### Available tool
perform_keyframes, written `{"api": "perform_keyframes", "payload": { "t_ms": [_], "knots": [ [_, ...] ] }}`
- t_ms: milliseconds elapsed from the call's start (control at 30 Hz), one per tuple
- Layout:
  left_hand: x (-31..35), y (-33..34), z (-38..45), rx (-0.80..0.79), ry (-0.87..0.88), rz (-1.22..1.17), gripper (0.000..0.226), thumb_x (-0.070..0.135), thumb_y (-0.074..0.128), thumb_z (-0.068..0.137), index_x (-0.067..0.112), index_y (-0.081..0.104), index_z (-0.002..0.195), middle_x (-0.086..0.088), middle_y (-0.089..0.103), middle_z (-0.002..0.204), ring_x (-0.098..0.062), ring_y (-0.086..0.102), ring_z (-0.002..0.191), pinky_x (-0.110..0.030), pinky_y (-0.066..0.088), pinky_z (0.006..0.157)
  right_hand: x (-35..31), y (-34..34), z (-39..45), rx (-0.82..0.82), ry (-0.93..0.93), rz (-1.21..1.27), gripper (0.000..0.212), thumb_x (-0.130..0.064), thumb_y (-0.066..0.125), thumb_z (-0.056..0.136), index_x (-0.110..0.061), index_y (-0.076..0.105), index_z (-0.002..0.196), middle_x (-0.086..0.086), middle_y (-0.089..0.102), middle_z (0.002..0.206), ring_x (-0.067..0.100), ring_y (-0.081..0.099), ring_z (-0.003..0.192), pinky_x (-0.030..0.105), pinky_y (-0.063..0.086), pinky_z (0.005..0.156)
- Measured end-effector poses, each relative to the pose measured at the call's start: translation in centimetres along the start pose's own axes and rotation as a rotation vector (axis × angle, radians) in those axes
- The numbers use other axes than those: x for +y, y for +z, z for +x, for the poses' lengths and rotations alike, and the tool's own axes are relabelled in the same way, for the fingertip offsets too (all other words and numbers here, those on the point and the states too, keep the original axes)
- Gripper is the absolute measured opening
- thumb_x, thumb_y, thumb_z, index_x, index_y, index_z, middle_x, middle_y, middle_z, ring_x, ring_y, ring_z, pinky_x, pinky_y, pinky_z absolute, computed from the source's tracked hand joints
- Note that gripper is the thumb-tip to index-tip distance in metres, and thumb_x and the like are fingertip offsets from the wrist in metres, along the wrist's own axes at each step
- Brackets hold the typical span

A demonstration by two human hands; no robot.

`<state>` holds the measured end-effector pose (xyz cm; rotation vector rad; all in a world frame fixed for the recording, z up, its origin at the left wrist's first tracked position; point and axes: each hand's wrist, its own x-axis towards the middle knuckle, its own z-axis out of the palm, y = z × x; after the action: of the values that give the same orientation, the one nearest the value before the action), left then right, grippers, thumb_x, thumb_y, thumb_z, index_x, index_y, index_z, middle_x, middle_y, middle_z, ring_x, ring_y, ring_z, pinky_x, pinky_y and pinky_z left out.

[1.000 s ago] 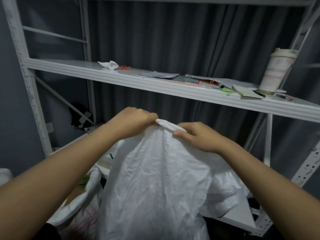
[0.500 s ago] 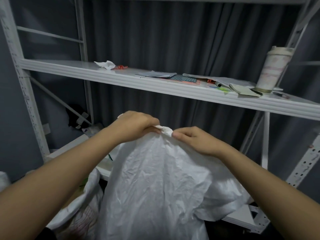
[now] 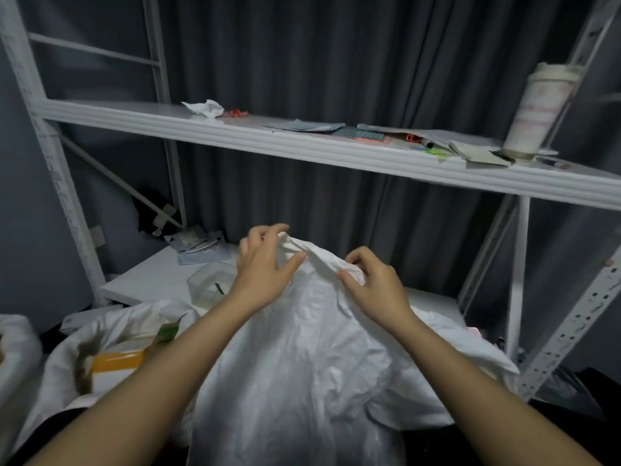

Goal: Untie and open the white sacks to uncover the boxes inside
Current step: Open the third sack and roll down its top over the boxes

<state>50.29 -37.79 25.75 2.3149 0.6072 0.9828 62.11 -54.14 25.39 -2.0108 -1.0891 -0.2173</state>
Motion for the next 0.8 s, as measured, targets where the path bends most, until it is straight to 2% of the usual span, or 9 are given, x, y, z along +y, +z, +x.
{"api": "perform_keyframes", "payload": {
  "t_ms": [67, 133, 267, 367, 433, 500, 600, 700, 800],
  "knots": [
    [0.0, 1.9, -0.8, -0.051, -0.221, -0.244, 0.05, 0.039, 0.062, 0.088, 0.02, 0.045, 0.13, -0.004, 0.04, 0.131, -0.02, 0.043, 0.12, -0.033, 0.035, 0.106, 0.7, 1.8, -1.2, 0.055, 0.004, 0.025, 0.01, -0.027, 0.064, 0.088, -0.025, 0.053, 0.088, -0.014, 0.057, 0.086, 0.0, 0.054, 0.078, 0.022, 0.043, 0.065],
    [0.4, 3.4, -1.0, -0.088, -0.366, -0.436, 0.048, 0.039, 0.061, 0.089, 0.018, 0.044, 0.128, -0.005, 0.046, 0.129, -0.02, 0.053, 0.113, -0.041, 0.044, 0.102, 0.9, 3.7, -2.3, 0.121, 0.028, 0.074, 0.011, -0.021, 0.066, 0.086, -0.022, 0.056, 0.087, -0.011, 0.051, 0.089, -0.004, 0.051, 0.079, 0.013, 0.039, 0.065],
    [1.3, 5.3, -0.9, -0.088, -0.471, -0.618, 0.033, 0.036, 0.066, 0.082, 0.016, 0.052, 0.105, -0.006, 0.061, 0.117, -0.022, 0.06, 0.109, -0.044, 0.049, 0.097, 0.8, 6.7, -4.0, 0.247, 0.164, 0.286, 0.014, -0.012, 0.069, 0.083, -0.019, 0.057, 0.083, -0.002, 0.057, 0.086, 0.001, 0.051, 0.076, 0.011, 0.038, 0.064],
    [1.1, 6.3, -1.9, -0.072, -0.576, -0.748, 0.035, 0.023, 0.07, 0.078, 0.005, 0.063, 0.107, -0.01, 0.069, 0.104, -0.022, 0.067, 0.097, -0.043, 0.053, 0.092, 0.6, 7.7, -5.0, 0.296, 0.256, 0.436, 0.013, -0.012, 0.071, 0.083, -0.017, 0.058, 0.083, 0.0, 0.061, 0.085, 0.004, 0.053, 0.073, 0.01, 0.04, 0.066],
    [0.8, 6.7, -2.4, -0.06, -0.638, -0.774, 0.026, 0.01, 0.068, 0.082, 0.006, 0.065, 0.107, -0.008, 0.07, 0.094, -0.021, 0.068, 0.088, -0.037, 0.054, 0.09, 0.7, 7.6, -5.5, 0.243, 0.278, 0.494, 0.015, -0.009, 0.071, 0.082, -0.016, 0.058, 0.086, -0.004, 0.061, 0.083, 0.0, 0.052, 0.07, 0.01, 0.042, 0.067],
    [0.2, 6.9, -2.7, -0.056, -0.649, -0.777, 0.023, 0.003, 0.065, 0.082, 0.005, 0.066, 0.105, -0.007, 0.069, 0.085, -0.018, 0.066, 0.08, -0.034, 0.055, 0.086, 1.2, 7.3, -5.8, 0.101, 0.289, 0.567, 0.019, -0.002, 0.07, 0.082, -0.013, 0.058, 0.092, -0.005, 0.06, 0.086, -0.003, 0.052, 0.071, 0.011, 0.045, 0.07],
    [-0.5, 6.8, -2.9, -0.059, -0.654, -0.789, 0.028, 0.001, 0.063, 0.08, 0.003, 0.067, 0.108, -0.008, 0.07, 0.085, -0.017, 0.066, 0.079, -0.033, 0.056, 0.084, 1.9, 7.0, -6.2, -0.09, 0.364, 0.714, 0.026, 0.007, 0.066, 0.081, -0.01, 0.057, 0.098, 0.004, 0.062, 0.097, 0.008, 0.058, 0.082, 0.017, 0.049, 0.078],
    [-0.8, 6.7, -3.4, -0.074, -0.636, -0.746, 0.028, 0.002, 0.063, 0.078, 0.006, 0.068, 0.106, -0.007, 0.071, 0.088, -0.017, 0.066, 0.079, -0.033, 0.055, 0.082, 1.5, 8.2, -6.6, -0.062, 0.471, 0.711, 0.023, 0.005, 0.068, 0.08, -0.012, 0.056, 0.088, 0.002, 0.061, 0.087, 0.005, 0.058, 0.072, 0.014, 0.048, 0.071],
    [-0.9, 6.5, -4.5, -0.093, -0.62, -0.64, 0.021, 0.004, 0.062, 0.077, 0.013, 0.066, 0.095, -0.003, 0.07, 0.087, -0.015, 0.063, 0.077, -0.025, 0.051, 0.074, 0.3, 10.6, -7.4, 0.012, 0.614, 0.683, 0.02, -0.001, 0.073, 0.078, -0.012, 0.056, 0.078, -0.004, 0.058, 0.072, 0.001, 0.053, 0.06, 0.012, 0.044, 0.063]
  ]
}}
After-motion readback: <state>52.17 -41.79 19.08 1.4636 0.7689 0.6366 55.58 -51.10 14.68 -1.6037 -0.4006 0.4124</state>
